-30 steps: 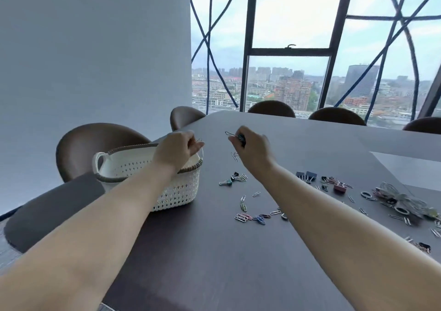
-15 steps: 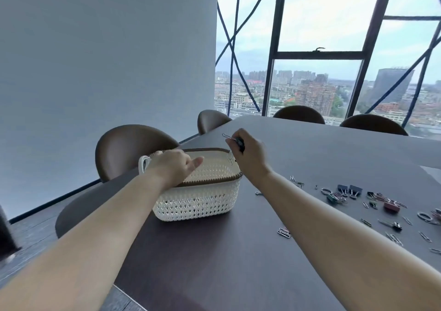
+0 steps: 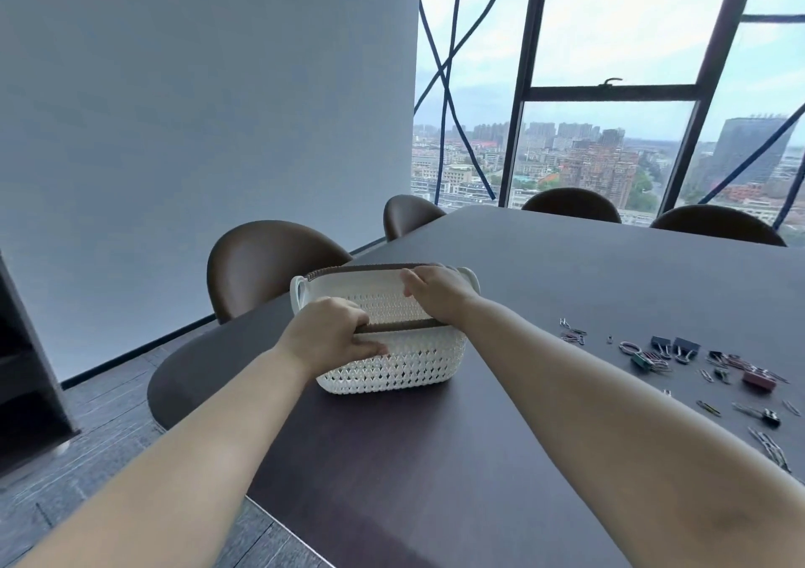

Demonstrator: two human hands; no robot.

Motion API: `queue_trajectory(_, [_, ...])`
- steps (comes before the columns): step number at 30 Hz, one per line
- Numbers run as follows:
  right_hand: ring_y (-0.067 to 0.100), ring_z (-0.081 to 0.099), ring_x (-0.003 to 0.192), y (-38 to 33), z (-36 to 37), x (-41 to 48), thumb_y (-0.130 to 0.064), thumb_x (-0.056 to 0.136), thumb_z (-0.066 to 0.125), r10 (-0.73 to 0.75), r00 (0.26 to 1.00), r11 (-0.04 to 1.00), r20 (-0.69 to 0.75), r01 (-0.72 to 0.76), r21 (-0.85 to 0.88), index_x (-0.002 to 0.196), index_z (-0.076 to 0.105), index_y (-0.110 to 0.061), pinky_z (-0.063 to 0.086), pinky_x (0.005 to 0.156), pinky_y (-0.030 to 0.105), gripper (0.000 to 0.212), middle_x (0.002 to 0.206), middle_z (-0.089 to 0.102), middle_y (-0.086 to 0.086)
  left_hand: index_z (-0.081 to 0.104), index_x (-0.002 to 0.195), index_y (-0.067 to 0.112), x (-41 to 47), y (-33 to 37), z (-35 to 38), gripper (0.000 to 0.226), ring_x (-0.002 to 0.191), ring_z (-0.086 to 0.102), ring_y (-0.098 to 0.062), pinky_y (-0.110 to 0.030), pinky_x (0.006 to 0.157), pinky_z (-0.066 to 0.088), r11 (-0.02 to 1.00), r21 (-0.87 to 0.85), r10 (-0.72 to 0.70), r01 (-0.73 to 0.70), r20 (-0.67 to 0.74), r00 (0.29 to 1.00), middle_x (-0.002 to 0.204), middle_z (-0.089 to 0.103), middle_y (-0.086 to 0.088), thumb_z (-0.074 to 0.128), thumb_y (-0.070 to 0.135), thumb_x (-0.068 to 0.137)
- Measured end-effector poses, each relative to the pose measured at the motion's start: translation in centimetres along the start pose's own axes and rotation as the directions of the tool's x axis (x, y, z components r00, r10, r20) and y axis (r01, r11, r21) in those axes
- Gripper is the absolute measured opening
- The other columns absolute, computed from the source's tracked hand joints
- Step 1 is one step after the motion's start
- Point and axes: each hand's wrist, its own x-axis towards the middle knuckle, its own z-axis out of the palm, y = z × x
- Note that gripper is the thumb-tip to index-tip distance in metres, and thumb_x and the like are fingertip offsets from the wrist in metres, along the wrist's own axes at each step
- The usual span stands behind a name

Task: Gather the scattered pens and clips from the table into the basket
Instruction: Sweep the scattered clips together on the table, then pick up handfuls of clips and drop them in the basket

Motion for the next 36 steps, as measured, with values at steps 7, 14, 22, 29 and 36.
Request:
queue_trajectory(7, [0.025, 0.063, 0.087, 0.1, -0.3, -0.5, -0.025, 0.093, 0.041, 0.021, 0.991, 0.998, -0.135, -0.013, 0.056, 0.091, 0.063, -0.016, 0.042, 0.092, 0.036, 0.024, 0.090, 0.070, 0.004, 0.063, 0.079, 0.013, -0.8, 1.2, -0.1, 0.054, 0.088, 0.061, -0.029, -0.048, 0.104, 0.029, 0.954, 0.287, -0.071, 0.081, -0.046, 0.996, 0.082, 0.068, -0.003, 0.046, 0.065, 0.079])
queue_trajectory(14, [0.023, 0.045, 0.118, 1.4, -2.2, -5.9, -0.017, 0.094, 0.039, -0.074, 0.958, 0.979, -0.276, 0.122, 0.163, 0.120, 0.051, -0.017, 0.041, 0.093, 0.035, 0.029, 0.124, 0.056, 0.003, 0.058, 0.108, 0.009, -2.9, 3.5, -0.9, 0.053, 0.098, 0.061, -0.034, -0.053, 0.098, 0.040, 0.944, 0.304, -0.075, 0.128, -0.180, 0.981, 0.105, 0.064, -0.012, 0.053, 0.053, 0.078])
queue_trajectory(22, [0.023, 0.038, 0.126, 14.1, -6.6, -19.6, -0.020, 0.089, 0.049, 0.155, 0.961, 0.988, -0.230, -0.155, 0.019, 0.124, 0.047, -0.021, 0.037, 0.103, 0.040, 0.035, 0.131, 0.050, 0.003, 0.053, 0.119, 0.009, 0.2, 16.5, 1.4, 0.050, 0.123, 0.047, -0.035, -0.045, 0.104, 0.038, 0.992, 0.020, 0.127, -0.125, -0.187, 0.974, 0.130, 0.051, -0.015, 0.067, 0.032, 0.077])
queue_trajectory(29, [0.030, 0.033, 0.131, 23.9, -10.2, -32.4, -0.039, 0.087, 0.052, 0.469, 0.873, 0.860, -0.134, -0.486, -0.154, 0.134, 0.039, -0.023, 0.032, 0.107, 0.044, 0.051, 0.142, 0.040, 0.005, 0.010, 0.147, 0.028, 2.4, 29.2, 7.7, 0.075, 0.144, -0.006, -0.031, -0.053, 0.114, 0.007, 0.977, -0.141, -0.101, 0.161, 0.363, 0.926, 0.158, -0.004, 0.000, 0.037, 0.062, 0.086])
queue_trajectory(36, [0.035, -0.008, 0.144, 28.6, -10.8, -38.4, -0.081, 0.069, 0.041, 0.726, 0.670, 0.685, 0.157, -0.683, -0.253, 0.147, -0.002, -0.033, 0.003, 0.115, 0.056, 0.101, 0.158, -0.007, 0.001, 0.001, 0.147, 0.030, 3.8, 36.0, 10.5, 0.089, 0.145, -0.008, -0.026, -0.052, 0.116, 0.000, 0.978, -0.160, -0.033, 0.133, 0.513, 0.858, 0.158, -0.005, 0.000, 0.036, 0.074, 0.078])
